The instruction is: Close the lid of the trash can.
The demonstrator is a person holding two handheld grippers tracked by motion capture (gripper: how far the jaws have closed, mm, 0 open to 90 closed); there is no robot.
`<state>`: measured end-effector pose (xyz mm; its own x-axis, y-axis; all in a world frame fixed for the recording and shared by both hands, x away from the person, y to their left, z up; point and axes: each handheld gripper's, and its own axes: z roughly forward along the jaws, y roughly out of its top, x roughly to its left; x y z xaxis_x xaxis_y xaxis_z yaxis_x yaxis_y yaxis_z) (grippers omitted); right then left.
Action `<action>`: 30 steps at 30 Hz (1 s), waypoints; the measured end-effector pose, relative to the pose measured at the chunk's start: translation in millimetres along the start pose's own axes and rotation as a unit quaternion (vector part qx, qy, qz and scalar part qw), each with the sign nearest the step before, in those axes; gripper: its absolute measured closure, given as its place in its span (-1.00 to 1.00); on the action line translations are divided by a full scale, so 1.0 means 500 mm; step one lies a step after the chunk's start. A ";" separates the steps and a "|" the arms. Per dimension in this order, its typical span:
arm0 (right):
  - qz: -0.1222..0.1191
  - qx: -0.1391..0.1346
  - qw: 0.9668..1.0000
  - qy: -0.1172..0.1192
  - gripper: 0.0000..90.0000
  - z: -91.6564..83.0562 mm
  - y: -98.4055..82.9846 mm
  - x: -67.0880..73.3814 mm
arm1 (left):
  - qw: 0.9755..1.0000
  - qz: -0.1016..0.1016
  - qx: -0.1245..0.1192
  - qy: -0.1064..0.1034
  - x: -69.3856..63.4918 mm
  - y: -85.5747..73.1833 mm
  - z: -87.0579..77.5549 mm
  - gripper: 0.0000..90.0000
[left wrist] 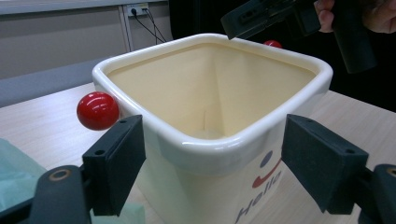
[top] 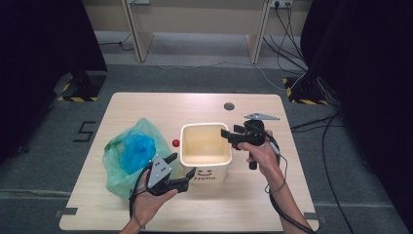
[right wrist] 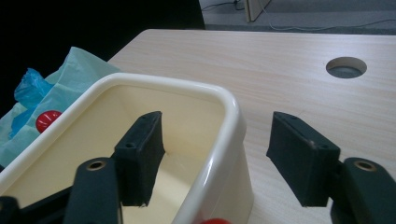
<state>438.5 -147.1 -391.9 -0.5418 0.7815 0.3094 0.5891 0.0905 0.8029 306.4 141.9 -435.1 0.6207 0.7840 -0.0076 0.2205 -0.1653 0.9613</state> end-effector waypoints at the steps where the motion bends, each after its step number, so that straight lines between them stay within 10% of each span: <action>1: 0.002 0.000 1.000 0.000 -0.27 -0.003 -0.002 0.000 | 1.000 -0.001 0.000 -0.001 0.000 -0.001 -0.001 -0.54; 30: 0.021 -0.026 0.999 0.003 -0.38 -0.067 -0.054 -0.021 | 0.999 -0.014 0.047 -0.018 -0.005 -0.100 -0.017 -0.57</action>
<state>408.1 -178.2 -400.0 -0.5203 0.7806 0.3464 0.5802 0.0255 0.8141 287.3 153.2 -480.7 0.6390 0.7678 -0.0452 0.3062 -0.2000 0.9307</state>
